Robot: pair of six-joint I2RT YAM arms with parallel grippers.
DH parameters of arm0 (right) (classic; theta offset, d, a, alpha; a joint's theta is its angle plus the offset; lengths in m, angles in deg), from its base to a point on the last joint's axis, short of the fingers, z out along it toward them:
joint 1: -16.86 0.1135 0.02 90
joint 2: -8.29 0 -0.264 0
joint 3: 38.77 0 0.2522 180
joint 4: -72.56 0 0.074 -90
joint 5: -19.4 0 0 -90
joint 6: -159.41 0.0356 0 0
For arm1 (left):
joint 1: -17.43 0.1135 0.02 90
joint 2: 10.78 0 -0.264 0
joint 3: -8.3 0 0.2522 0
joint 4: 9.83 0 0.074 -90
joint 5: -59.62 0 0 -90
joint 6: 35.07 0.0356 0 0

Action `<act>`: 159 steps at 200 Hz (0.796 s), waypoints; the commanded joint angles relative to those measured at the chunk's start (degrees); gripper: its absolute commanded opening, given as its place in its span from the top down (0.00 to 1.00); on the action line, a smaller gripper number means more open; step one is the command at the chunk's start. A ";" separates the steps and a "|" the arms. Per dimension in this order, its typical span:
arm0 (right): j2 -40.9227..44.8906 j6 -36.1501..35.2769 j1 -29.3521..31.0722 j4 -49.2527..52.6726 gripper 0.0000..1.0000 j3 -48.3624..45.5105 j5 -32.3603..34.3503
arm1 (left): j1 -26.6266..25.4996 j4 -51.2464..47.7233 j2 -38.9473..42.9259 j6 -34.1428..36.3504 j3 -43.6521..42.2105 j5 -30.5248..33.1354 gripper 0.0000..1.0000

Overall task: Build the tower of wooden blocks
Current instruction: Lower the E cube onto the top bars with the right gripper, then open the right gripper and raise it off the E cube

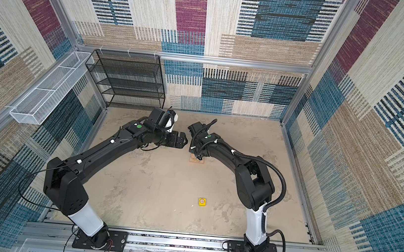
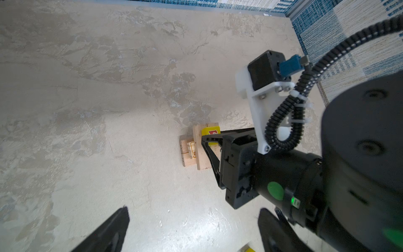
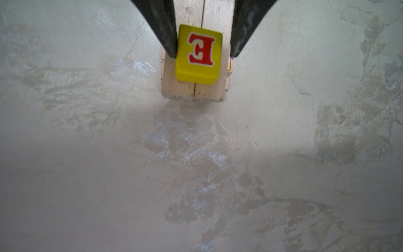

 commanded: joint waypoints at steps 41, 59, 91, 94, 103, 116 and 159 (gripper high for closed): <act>0.05 0.82 0.18 -0.32 0.57 0.74 -0.61 | 0.08 1.07 0.32 -0.81 -0.14 0.24 0.03; 0.05 0.85 0.11 0.04 0.57 0.92 -0.46 | 0.08 1.10 0.41 -0.73 -0.12 0.24 0.03; 1.26 0.82 0.17 0.75 0.55 0.60 -0.15 | 0.08 1.10 0.68 -0.72 -0.13 0.42 0.03; 1.55 0.86 0.19 0.83 0.55 0.45 -0.15 | 0.06 1.16 0.72 -0.73 -0.20 0.42 0.03; 2.44 0.86 0.22 0.86 0.54 -0.08 -0.24 | 0.08 1.09 0.90 -0.73 -0.14 0.48 0.03; 4.09 0.82 0.35 0.99 0.53 -1.25 -0.13 | 0.07 1.12 1.17 -0.59 -0.17 0.74 0.03; 13.30 0.12 0.72 0.77 0.52 -8.69 0.10 | 0.08 0.68 3.57 1.31 -0.11 4.79 0.03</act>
